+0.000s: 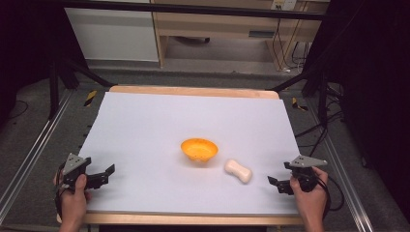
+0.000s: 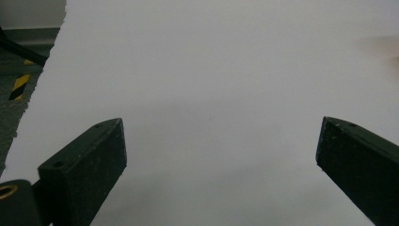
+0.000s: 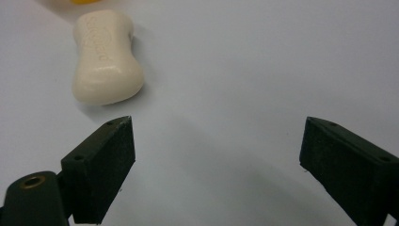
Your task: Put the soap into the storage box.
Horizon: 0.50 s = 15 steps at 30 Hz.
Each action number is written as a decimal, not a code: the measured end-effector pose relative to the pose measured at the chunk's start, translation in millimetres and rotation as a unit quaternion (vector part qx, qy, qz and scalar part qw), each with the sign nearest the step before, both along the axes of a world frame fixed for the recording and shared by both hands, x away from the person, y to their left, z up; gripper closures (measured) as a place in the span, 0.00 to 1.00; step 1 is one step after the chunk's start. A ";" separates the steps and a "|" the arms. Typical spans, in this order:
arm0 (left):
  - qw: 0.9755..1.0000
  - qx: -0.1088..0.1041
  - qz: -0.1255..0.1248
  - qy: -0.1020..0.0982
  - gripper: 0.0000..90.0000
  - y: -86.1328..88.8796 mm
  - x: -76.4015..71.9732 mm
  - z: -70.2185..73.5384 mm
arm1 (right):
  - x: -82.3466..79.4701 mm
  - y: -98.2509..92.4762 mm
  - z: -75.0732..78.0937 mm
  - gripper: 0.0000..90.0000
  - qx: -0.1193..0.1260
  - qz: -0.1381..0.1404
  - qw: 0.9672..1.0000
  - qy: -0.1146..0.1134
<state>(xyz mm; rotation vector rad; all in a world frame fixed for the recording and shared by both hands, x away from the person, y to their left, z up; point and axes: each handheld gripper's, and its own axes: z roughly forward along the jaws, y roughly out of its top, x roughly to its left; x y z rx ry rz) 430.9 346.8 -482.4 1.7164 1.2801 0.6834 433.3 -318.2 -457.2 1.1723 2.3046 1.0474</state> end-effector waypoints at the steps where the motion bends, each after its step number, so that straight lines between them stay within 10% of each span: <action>1: 1.000 0.000 0.000 0.000 0.02 0.1 0.2 -0.1 | 0.7 1.2 0.9 0.13 -0.004 0.005 1.000 0.006; 15: 1.000 0.001 -0.001 0.001 0.02 -0.3 0.3 0.0 | 14.1 22.7 4.2 0.14 -0.067 0.047 0.994 0.073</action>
